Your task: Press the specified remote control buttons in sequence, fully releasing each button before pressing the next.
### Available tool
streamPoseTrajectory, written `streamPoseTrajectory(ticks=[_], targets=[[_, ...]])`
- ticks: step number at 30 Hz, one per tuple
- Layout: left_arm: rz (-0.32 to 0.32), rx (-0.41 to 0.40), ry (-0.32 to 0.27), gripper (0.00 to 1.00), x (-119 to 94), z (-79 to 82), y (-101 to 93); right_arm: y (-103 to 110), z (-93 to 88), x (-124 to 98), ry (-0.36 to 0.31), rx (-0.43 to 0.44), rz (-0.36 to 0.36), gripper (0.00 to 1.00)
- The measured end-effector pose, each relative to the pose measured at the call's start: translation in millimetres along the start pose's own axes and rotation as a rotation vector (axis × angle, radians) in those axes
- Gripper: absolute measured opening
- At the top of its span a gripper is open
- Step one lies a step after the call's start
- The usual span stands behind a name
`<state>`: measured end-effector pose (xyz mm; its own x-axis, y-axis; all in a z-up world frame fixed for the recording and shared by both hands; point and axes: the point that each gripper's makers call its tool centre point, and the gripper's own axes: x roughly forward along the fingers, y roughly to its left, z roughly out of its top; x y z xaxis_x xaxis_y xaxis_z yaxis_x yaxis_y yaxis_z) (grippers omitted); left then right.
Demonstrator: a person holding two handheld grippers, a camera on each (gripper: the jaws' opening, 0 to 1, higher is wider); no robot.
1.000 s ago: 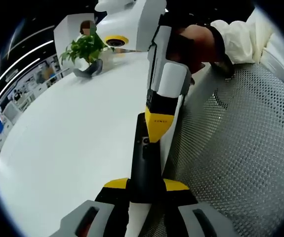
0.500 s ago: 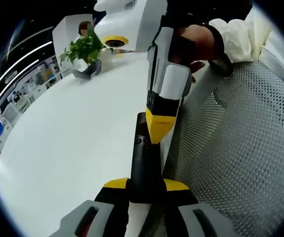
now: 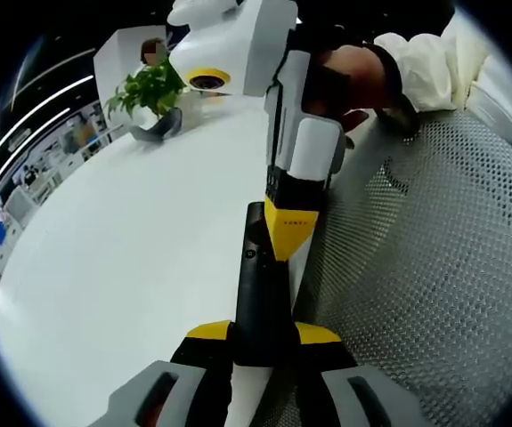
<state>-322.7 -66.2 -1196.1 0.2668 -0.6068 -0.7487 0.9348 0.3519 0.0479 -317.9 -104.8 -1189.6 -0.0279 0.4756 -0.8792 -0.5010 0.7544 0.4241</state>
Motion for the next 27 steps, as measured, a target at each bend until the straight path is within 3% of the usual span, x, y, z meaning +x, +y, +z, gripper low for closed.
streamPoseTrajectory(ticks=[10, 14, 19, 23, 27], targets=[[0.001, -0.001, 0.000, 0.25, 0, 0.6, -0.2, 2, -0.3, -2, 0.010, 0.040, 0.025, 0.00], [0.002, 0.002, 0.002, 0.25, 0, 0.3, -0.6, 6, 8.2, -3, -0.039, 0.032, 0.037, 0.00], [0.002, 0.001, 0.001, 0.25, 0, -0.1, -0.6, 7, 17.3, 0, -0.082, -0.015, 0.026, 0.00], [0.003, -0.002, 0.001, 0.25, 0, 0.4, -0.7, 12, 14.4, 3, -0.063, -0.076, 0.015, 0.00], [0.002, -0.005, -0.001, 0.25, 0, 0.5, -0.4, 11, 17.4, 2, -0.077, -0.071, 0.021, 0.00]])
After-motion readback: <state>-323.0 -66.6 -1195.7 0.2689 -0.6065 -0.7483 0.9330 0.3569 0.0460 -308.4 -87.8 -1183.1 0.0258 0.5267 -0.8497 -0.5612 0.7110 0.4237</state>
